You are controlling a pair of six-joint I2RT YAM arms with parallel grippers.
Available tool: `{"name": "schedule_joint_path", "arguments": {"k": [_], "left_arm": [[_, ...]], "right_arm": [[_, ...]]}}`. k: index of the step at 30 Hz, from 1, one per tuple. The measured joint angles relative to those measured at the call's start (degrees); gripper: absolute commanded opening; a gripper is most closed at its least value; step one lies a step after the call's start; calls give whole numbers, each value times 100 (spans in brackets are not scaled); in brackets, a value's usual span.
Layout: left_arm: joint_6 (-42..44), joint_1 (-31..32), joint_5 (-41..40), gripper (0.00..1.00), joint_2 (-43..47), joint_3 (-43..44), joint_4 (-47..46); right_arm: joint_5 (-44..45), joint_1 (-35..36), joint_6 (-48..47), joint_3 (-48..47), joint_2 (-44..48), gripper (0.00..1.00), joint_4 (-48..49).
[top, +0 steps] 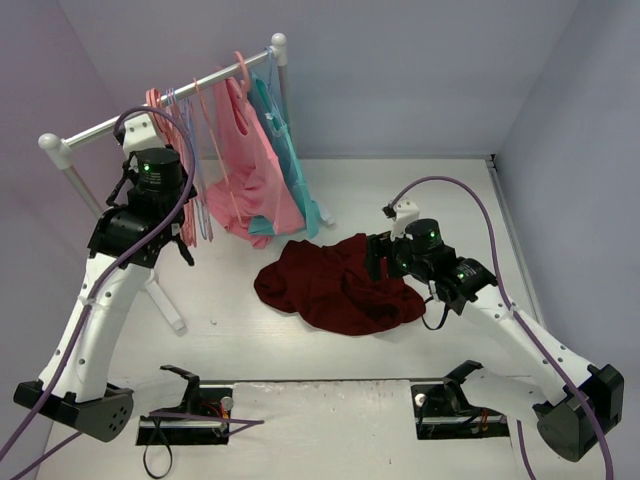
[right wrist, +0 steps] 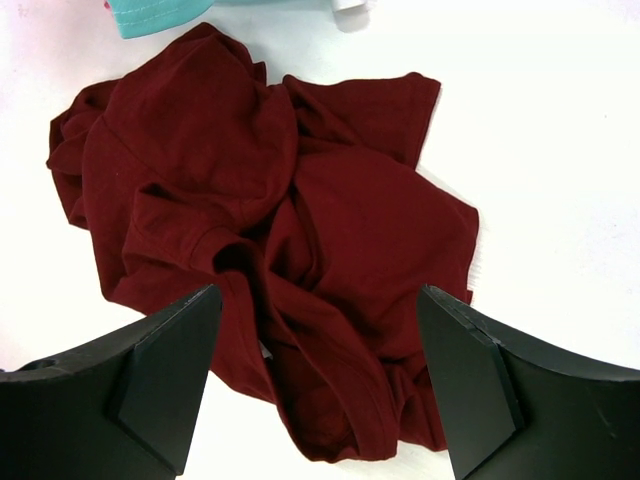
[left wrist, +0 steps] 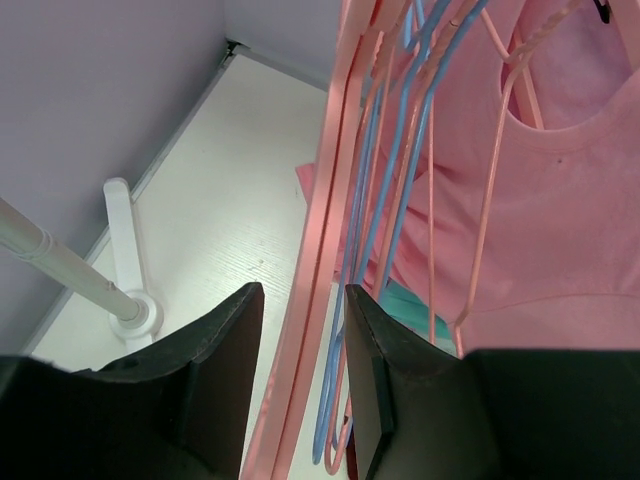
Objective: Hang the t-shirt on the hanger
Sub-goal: Pick up the hanger from the clothesline.
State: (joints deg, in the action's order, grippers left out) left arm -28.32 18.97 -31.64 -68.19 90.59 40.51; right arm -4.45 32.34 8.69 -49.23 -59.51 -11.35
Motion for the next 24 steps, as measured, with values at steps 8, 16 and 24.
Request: {"name": "schedule_joint_path", "arguments": {"k": [8,16,24], "left_arm": [[475,-534,745,28,98,0,1],[876,-944,1442,28,52,2,4],[978,-1037,1801,28,-82,2,4]], "right_arm": [[-96,0,-4,36,11,76,1],[-167,0,-28,50,14,77,0],[-197,0,-71,50,28,77,0]]}}
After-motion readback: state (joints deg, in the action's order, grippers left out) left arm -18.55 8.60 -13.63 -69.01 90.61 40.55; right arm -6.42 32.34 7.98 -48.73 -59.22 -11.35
